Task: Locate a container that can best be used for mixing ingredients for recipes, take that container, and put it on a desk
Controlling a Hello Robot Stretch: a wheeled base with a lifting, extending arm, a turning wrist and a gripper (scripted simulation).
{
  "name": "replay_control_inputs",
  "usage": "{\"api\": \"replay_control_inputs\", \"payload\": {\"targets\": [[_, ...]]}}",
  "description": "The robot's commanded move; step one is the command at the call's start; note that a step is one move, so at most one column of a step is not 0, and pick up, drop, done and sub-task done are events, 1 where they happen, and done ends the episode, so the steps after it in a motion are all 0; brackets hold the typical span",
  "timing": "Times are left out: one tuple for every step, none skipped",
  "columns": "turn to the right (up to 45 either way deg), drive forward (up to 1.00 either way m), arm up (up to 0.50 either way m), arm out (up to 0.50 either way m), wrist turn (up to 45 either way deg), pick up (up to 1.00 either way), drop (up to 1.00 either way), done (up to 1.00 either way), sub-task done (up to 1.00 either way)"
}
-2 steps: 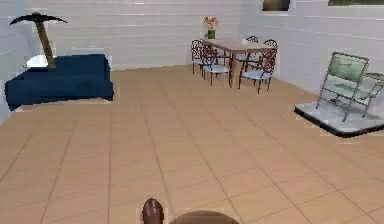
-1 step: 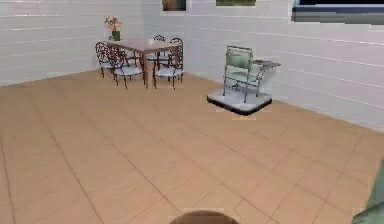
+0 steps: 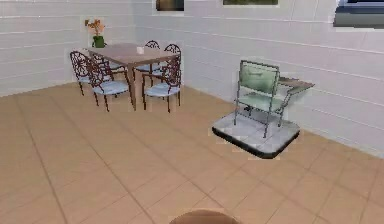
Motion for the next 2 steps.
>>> {"api": "replay_control_inputs", "payload": {"targets": [[0.0, 1.00, 0.00, 0.00, 0.0, 0.00, 0.00, 0.00, 0.00], [0.0, 1.00, 0.00, 0.00, 0.0, 0.00, 0.00, 0.00, 0.00]]}}
